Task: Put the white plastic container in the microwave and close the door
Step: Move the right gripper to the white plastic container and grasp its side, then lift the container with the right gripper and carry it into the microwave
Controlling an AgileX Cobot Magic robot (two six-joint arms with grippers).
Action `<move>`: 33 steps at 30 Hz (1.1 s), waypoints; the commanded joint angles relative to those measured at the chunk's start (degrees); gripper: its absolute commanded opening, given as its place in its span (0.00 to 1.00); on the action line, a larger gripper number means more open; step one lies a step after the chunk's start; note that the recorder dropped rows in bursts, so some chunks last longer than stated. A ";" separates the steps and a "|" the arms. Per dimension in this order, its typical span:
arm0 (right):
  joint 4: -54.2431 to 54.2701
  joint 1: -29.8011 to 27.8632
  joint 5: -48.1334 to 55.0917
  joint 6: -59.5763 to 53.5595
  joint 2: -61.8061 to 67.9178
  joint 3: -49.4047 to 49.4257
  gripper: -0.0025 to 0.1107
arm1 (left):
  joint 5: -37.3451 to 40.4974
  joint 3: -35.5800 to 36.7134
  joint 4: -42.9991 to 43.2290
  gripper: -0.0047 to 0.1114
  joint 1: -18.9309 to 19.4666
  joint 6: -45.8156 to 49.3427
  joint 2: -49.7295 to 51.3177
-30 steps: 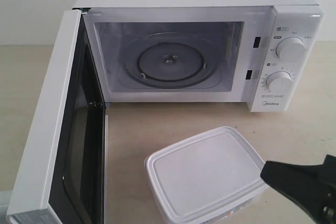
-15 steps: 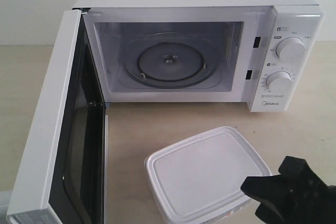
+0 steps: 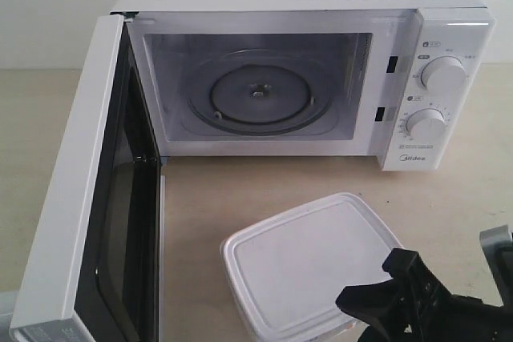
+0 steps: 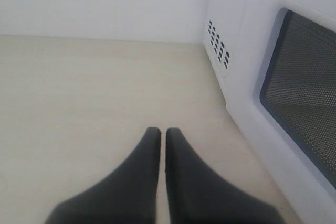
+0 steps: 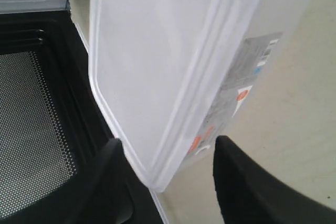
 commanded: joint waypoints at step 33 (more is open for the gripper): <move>6.26 0.01 -28.29 -5.92 14.74 -1.84 0.02 | -0.19 0.19 -0.24 0.08 -0.40 0.08 -0.18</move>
